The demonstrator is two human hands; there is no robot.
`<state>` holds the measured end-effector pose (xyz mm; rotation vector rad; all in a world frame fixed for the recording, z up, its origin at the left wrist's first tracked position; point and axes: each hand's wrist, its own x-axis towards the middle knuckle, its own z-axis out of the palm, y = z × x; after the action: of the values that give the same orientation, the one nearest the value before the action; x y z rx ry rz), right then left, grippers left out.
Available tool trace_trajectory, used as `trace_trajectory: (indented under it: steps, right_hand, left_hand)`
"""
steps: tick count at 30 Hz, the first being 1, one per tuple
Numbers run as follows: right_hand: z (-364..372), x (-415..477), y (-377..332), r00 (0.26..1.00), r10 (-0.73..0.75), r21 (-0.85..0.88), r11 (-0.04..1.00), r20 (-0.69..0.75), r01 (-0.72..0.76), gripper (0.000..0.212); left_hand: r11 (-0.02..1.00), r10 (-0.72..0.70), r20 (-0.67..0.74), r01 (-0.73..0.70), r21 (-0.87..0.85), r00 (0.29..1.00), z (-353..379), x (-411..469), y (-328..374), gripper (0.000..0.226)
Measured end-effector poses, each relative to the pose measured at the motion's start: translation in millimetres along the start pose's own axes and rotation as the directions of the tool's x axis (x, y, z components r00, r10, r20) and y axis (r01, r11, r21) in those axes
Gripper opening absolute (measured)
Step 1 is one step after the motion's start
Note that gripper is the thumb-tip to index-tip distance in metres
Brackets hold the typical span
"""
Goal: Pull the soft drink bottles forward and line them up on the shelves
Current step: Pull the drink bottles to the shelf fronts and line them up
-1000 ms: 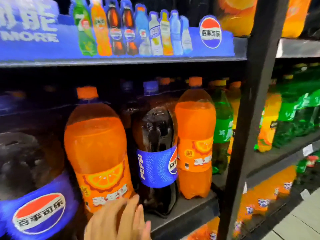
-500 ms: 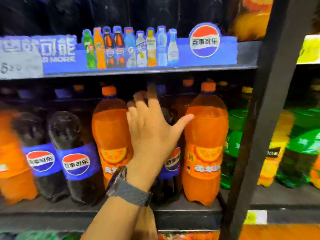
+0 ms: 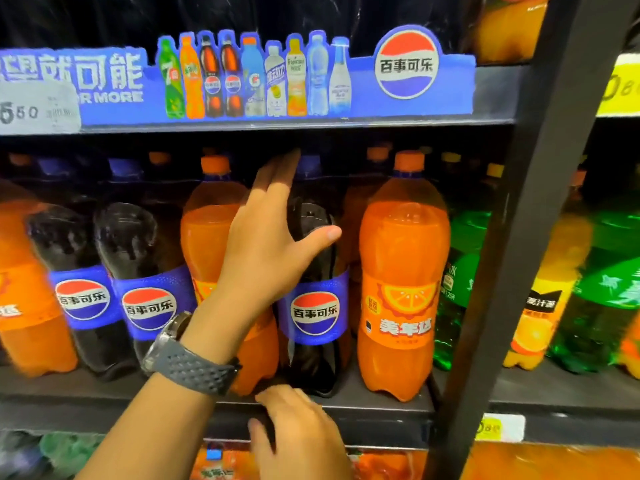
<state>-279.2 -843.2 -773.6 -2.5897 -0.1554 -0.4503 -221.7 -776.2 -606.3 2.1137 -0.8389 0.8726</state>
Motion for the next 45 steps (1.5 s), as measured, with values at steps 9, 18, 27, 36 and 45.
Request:
trace_trajectory:
  steps: [9, 18, 27, 36, 45]
  right_hand:
    - [-144.5, -29.3, -5.2, 0.651, -0.042, -0.001, 0.998, -0.757, 0.064, 0.022]
    - [-197.9, 17.5, -19.5, 0.785, 0.274, -0.064, 0.927, -0.556, -0.369, 0.059]
    - [-199.1, 34.0, -14.8, 0.760, 0.318, -0.147, 0.869, -0.566, -0.473, 0.064]
    - [-189.7, 34.6, -5.3, 0.747, 0.273, -0.179, 0.868, -0.606, -0.463, 0.061]
    - [-149.9, 22.7, -7.9, 0.670, 0.090, -0.212, 0.910, -0.737, -0.356, 0.069]
  left_hand:
    - [1.000, -0.002, 0.071, 0.003, -0.014, 0.997, -0.6, -5.2, -9.1, 0.089]
    - [0.971, 0.169, 0.173, -0.194, 0.137, 0.970, -16.9, 17.3, -8.1, 0.109]
    - [0.979, 0.181, 0.180, -0.194, 0.060, 0.967, -20.6, 19.0, -17.1, 0.102]
    - [0.973, 0.211, 0.169, -0.223, 0.053, 0.963, -17.5, 17.4, -20.2, 0.102]
    - [0.947, 0.251, 0.058, -0.257, 0.192, 0.966, 14.1, -43.5, -11.4, 0.071]
